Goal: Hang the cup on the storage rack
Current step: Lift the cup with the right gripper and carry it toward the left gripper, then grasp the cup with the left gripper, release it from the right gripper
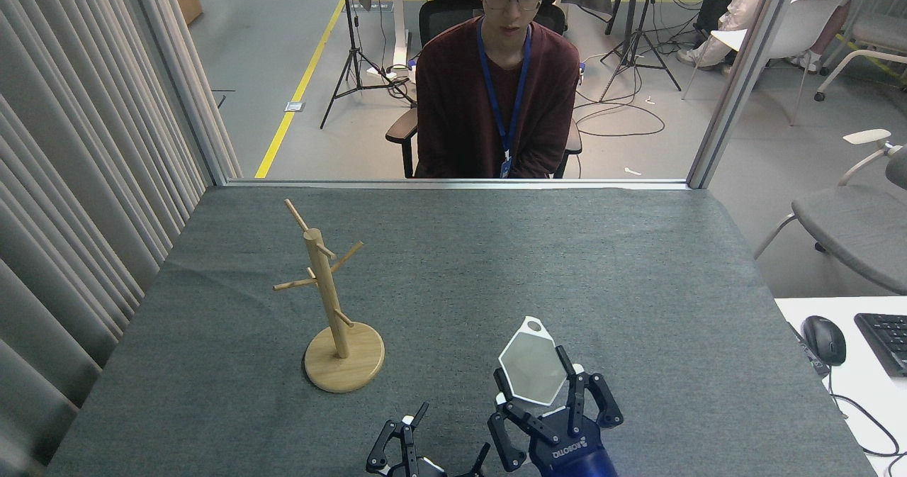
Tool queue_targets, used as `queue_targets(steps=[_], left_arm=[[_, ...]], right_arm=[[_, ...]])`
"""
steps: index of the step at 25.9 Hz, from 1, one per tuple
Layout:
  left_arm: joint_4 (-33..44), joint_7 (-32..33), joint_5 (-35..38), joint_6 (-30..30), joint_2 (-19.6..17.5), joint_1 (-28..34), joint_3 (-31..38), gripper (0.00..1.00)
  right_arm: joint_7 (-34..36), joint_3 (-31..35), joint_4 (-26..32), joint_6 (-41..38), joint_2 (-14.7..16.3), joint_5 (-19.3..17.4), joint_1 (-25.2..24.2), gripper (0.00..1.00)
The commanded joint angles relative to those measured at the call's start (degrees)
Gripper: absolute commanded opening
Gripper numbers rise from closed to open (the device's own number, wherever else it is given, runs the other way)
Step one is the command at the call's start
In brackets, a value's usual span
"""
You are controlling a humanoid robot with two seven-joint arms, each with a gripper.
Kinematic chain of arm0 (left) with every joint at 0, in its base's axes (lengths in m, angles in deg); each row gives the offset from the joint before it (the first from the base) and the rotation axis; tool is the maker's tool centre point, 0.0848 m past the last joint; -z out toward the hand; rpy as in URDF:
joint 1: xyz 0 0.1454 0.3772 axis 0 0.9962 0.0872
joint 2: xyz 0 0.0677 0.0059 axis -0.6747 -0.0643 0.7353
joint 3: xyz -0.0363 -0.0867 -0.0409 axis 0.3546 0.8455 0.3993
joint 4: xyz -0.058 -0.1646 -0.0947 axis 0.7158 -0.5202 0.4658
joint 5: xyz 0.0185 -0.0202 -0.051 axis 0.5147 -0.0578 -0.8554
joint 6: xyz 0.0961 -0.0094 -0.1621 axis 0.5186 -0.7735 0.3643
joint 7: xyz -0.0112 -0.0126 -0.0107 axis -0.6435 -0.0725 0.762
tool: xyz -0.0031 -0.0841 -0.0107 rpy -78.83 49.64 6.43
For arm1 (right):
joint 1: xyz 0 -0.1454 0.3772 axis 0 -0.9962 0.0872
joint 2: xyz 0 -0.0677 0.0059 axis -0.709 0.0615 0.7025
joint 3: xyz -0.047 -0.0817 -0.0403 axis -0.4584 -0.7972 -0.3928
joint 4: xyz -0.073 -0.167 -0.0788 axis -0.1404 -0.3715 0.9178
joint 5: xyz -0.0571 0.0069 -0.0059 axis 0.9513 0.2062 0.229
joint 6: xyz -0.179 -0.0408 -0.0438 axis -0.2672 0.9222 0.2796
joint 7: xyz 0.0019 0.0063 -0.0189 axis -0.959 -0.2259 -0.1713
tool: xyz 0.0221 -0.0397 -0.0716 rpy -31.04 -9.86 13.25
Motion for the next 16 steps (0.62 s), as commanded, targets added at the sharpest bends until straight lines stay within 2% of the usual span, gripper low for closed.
queue_targets(steps=[1, 16], left_arm=[[0.3, 0.2, 0.0, 0.1, 0.3, -0.5, -1.1, 1.0], [0.1, 0.3, -0.1, 0.1, 0.4, -2.4, -1.3, 1.0]], right_arm=[[0.2, -0.9, 0.1, 0.2, -1.6, 1.1, -0.4, 0.61], [0.3, -6.2, -0.9, 1.1, -3.6, 3.6, -1.9, 0.61]])
